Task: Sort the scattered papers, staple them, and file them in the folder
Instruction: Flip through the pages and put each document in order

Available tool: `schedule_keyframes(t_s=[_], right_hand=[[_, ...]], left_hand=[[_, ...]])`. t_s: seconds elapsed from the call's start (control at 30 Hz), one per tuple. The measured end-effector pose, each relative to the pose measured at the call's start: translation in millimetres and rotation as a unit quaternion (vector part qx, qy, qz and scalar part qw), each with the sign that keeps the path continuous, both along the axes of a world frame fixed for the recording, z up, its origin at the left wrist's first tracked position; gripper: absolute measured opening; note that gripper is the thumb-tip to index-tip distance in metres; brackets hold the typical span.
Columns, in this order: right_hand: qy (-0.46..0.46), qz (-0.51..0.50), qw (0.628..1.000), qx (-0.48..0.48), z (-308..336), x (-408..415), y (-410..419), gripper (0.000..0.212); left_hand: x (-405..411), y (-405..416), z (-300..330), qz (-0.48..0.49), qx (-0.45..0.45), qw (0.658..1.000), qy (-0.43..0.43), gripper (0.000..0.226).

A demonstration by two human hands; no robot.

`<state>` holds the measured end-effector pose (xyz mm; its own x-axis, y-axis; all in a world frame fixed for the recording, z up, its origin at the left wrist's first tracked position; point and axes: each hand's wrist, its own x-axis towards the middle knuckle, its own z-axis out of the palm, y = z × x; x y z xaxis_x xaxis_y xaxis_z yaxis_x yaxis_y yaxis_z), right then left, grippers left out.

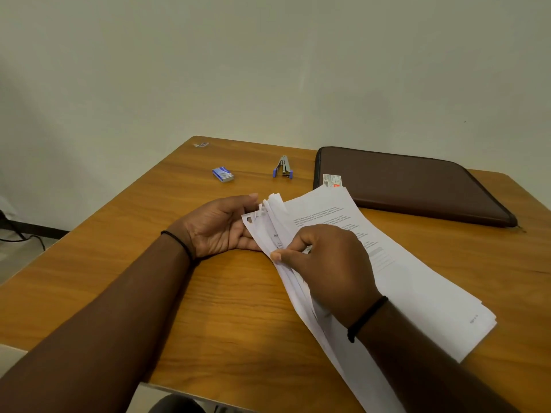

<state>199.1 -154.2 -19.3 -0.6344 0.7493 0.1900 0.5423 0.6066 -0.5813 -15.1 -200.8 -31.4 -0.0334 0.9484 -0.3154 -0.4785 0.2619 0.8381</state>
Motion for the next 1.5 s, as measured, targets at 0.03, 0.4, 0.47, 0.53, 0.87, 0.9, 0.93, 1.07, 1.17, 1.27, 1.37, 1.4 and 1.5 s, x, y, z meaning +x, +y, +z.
schedule_keyframes(t_s=[0.03,0.4,0.47,0.53,0.87,0.9,0.93,1.07,1.17,1.27,1.37,1.4,1.5], right_hand=[[0.011,-0.005,1.000,0.000,-1,0,0,0.029],[0.131,-0.080,0.985,0.072,0,5,9,0.020],[0.142,-0.078,0.984,0.072,0,4,10,0.020],[0.137,-0.060,0.987,0.059,-1,1,9,0.019],[0.097,-0.026,0.995,0.014,-5,0,11,0.027],[0.101,-0.031,0.994,0.018,-2,1,12,0.036],[0.106,-0.036,0.994,0.015,0,1,13,0.046],[0.093,-0.035,0.995,-0.026,3,3,18,0.057],[0.064,-0.007,0.996,-0.056,-1,1,17,0.032],[0.091,-0.010,0.992,-0.082,-5,2,22,0.026],[0.096,-0.040,0.992,-0.068,-4,4,28,0.031],[0.092,-0.050,0.993,-0.054,-3,4,29,0.031],[0.075,-0.076,0.994,-0.006,0,5,28,0.033]], left_hand=[[0,1,-1,0.003,-0.003,1.000,0.000,0.048],[14,9,-6,0.221,0.093,0.924,0.297,0.020],[16,5,-2,0.301,0.140,0.853,0.403,0.011],[16,-3,5,0.302,0.155,0.857,0.388,0.026],[31,0,8,0.122,-0.035,0.961,0.246,0.034],[30,1,7,0.124,-0.041,0.961,0.245,0.032],[30,1,7,0.127,-0.045,0.961,0.243,0.030],[30,2,8,0.139,-0.037,0.966,0.215,0.029],[29,1,8,0.131,-0.038,0.968,0.209,0.024],[29,2,8,0.122,-0.043,0.969,0.209,0.022],[29,2,8,0.121,-0.042,0.971,0.203,0.023],[28,2,8,0.122,-0.043,0.971,0.203,0.024],[27,2,9,0.127,-0.046,0.970,0.203,0.028]])
